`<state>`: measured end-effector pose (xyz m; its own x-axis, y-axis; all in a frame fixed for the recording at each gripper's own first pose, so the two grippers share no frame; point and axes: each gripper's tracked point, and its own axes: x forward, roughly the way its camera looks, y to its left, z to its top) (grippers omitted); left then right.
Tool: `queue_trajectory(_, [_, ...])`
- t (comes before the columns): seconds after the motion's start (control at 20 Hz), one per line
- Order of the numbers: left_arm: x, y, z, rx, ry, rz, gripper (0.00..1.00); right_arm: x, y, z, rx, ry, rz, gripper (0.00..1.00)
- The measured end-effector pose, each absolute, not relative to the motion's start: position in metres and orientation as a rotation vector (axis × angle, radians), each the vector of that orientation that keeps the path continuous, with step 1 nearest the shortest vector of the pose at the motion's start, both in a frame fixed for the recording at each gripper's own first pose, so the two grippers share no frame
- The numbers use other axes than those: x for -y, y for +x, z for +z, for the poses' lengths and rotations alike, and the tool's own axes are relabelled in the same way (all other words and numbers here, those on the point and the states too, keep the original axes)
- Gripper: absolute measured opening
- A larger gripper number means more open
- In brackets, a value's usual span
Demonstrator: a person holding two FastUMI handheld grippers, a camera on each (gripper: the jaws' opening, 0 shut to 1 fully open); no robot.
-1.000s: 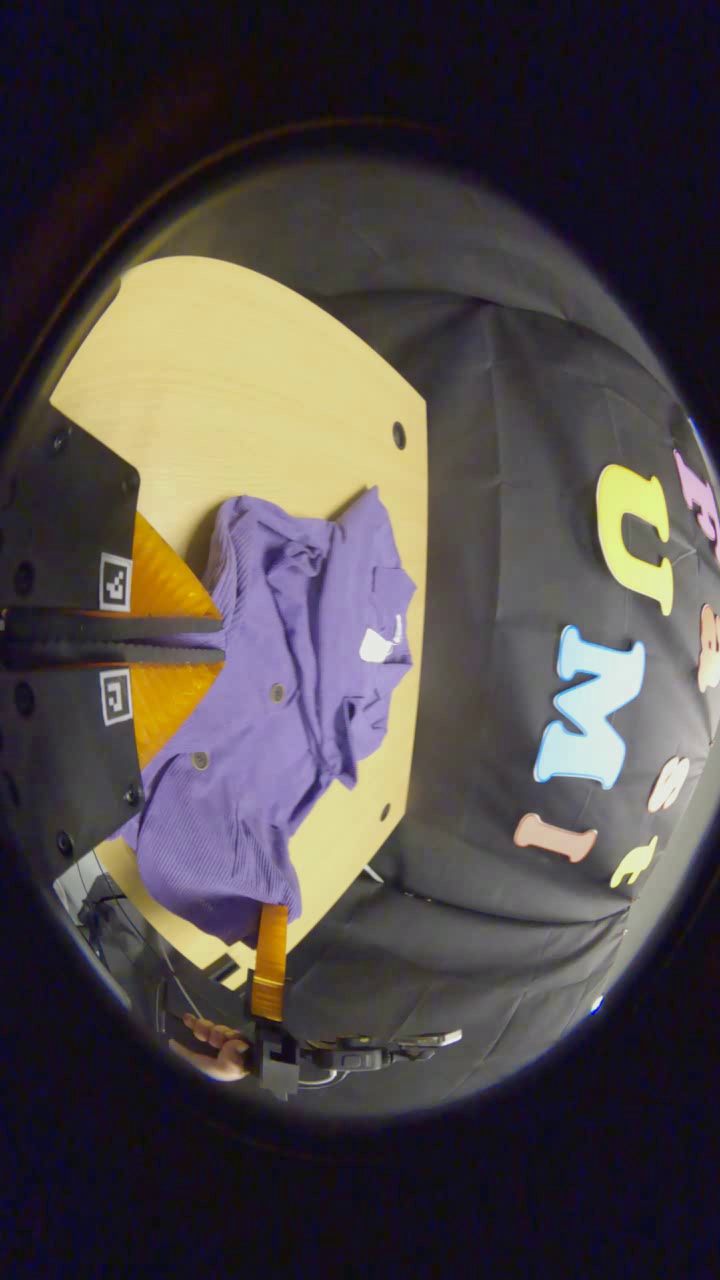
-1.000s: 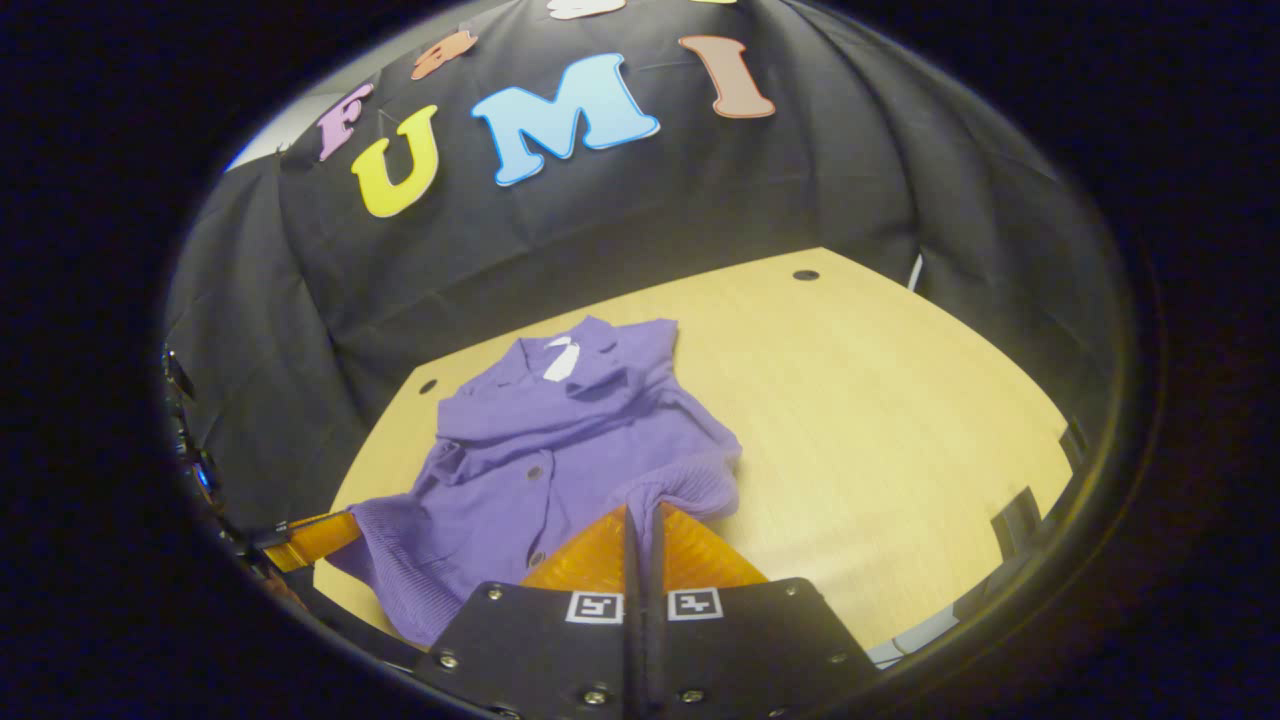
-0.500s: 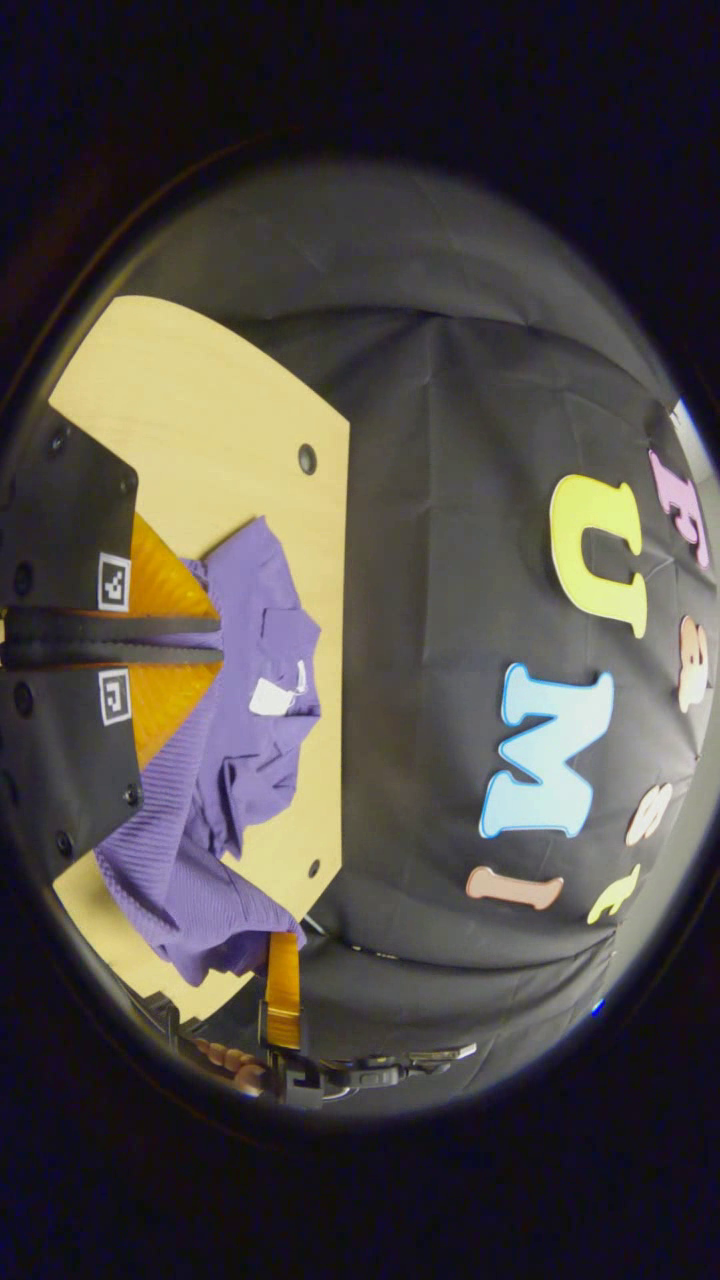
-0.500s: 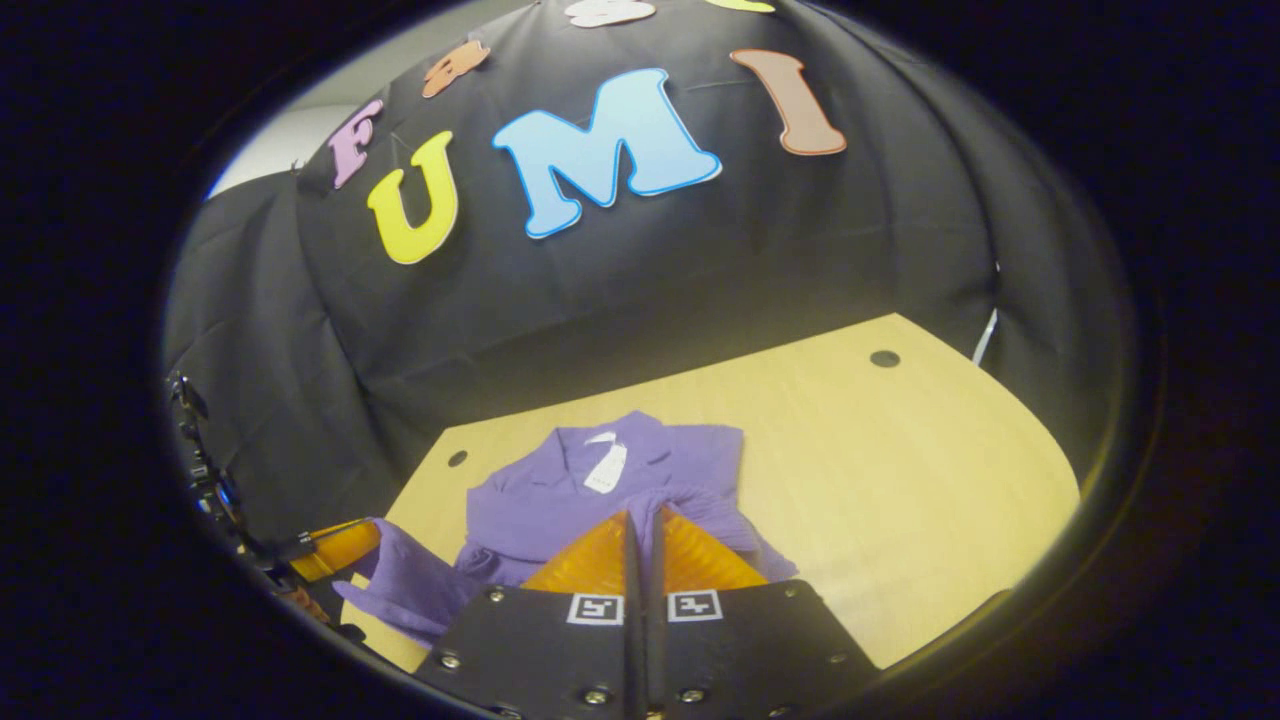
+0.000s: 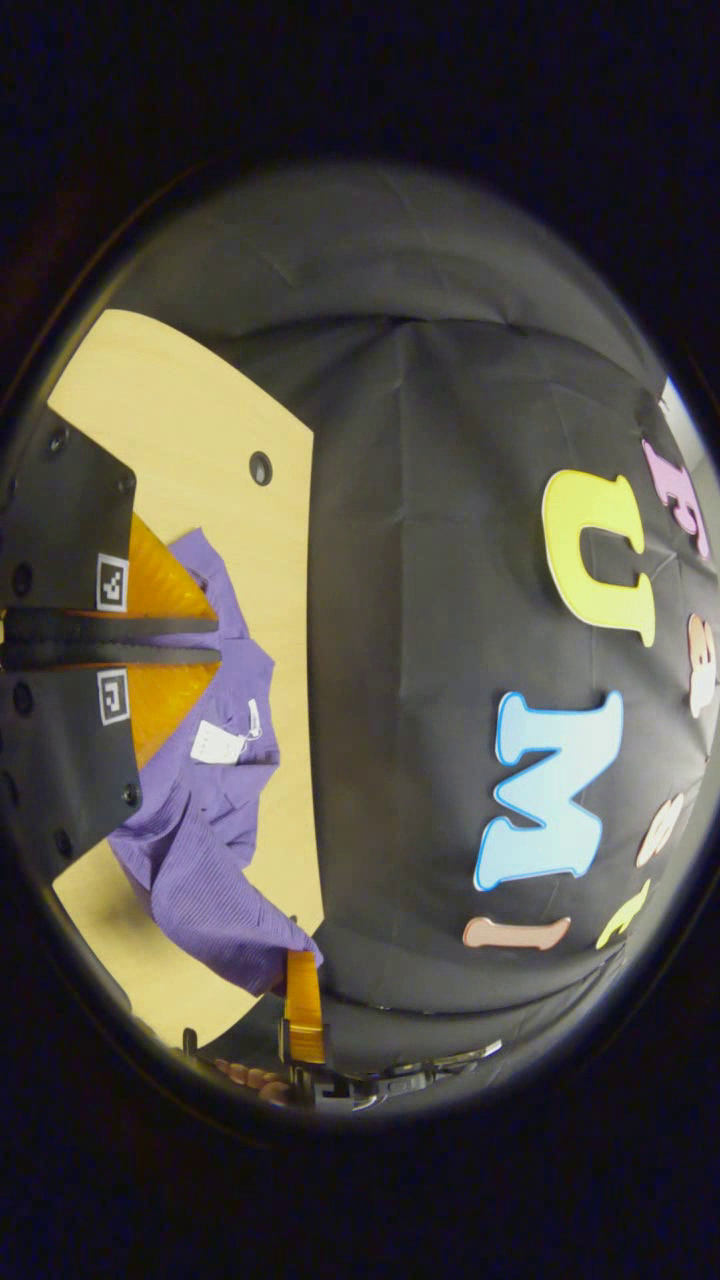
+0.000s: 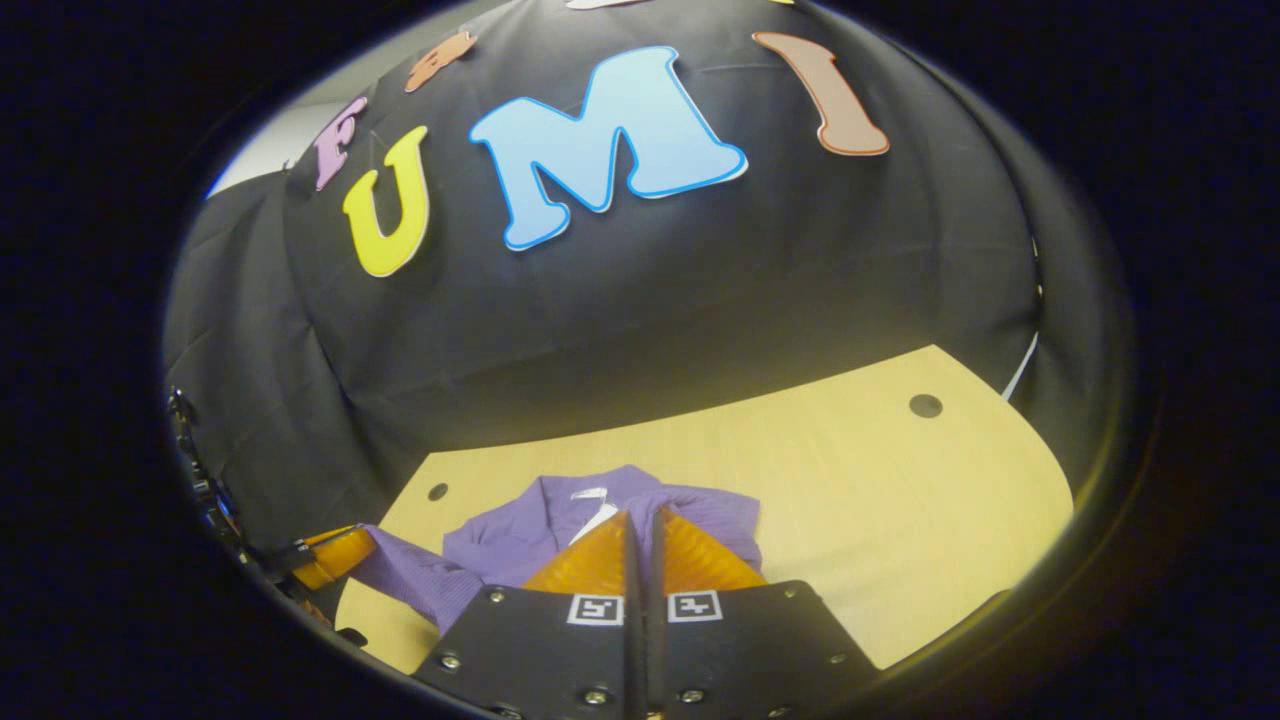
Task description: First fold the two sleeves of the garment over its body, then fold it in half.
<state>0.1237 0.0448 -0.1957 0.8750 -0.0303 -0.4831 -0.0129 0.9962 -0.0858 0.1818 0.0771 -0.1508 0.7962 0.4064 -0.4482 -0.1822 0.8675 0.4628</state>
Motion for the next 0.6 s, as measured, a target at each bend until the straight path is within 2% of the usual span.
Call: queue_trajectory(0.6, [-0.072,0.238,-0.246,-0.481,-0.11,0.08,0.06,-0.085,0.283,-0.2,-0.61,0.383,0.324,0.02])
